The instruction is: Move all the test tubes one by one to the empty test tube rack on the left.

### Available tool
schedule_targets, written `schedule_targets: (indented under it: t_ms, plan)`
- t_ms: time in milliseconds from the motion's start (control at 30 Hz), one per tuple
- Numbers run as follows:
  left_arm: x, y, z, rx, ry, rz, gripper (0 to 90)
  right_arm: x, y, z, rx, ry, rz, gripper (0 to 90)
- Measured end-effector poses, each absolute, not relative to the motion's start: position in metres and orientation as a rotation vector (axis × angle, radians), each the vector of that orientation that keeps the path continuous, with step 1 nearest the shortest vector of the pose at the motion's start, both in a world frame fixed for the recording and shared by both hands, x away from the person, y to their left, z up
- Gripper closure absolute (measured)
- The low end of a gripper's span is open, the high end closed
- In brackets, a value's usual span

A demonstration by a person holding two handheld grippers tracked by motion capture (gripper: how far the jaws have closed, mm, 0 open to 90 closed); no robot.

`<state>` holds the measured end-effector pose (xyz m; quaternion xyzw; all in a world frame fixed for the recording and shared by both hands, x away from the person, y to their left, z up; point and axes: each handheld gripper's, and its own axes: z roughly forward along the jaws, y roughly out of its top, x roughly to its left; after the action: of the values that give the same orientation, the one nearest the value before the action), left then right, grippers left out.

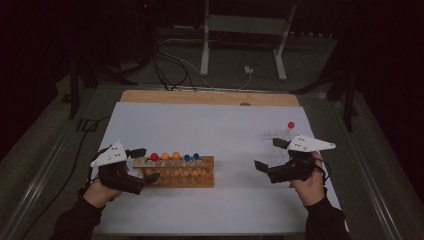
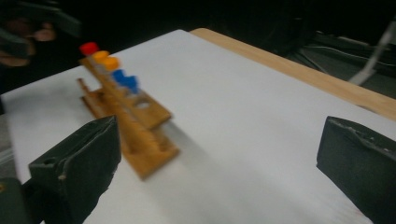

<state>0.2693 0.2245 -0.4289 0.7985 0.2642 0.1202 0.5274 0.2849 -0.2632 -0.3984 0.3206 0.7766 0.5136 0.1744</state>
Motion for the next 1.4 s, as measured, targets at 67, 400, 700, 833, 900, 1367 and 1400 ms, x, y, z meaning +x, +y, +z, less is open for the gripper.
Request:
schedule_targets:
  t_ms: [67,400,700,833,900,1367,1400]
  plan:
    - [0.268,0.225,-0.43,1.909,0.62,0.279,2.1,0.291,-0.275,-0.402,0.962,2.169,1.452,0.0]
    - [0.266,0.227,-0.433,1.897,0.61,0.284,0.6,0.315,-0.317,-0.416,1.177,2.023,1.312,0.0]
    - [0.266,0.228,-0.435,1.892,0.614,0.282,0.6,0.34,-0.335,-0.438,1.279,1.975,1.202,15.6]
    - [0.266,0.228,-0.435,1.893,0.617,0.277,0.6,0.35,-0.339,-0.446,1.312,1.972,1.153,25.2]
    - [0.266,0.228,-0.435,1.893,0.616,0.28,0.5,0.355,-0.341,-0.448,1.33,1.972,1.132,32.7]
    - [0.267,0.228,-0.435,1.895,0.613,0.267,0.6,0.386,-0.35,-0.46,1.396,1.978,1.052,55.8]
    - [0.267,0.228,-0.435,1.896,0.613,0.266,0.6,0.387,-0.35,-0.46,1.399,1.979,1.054,56.3]
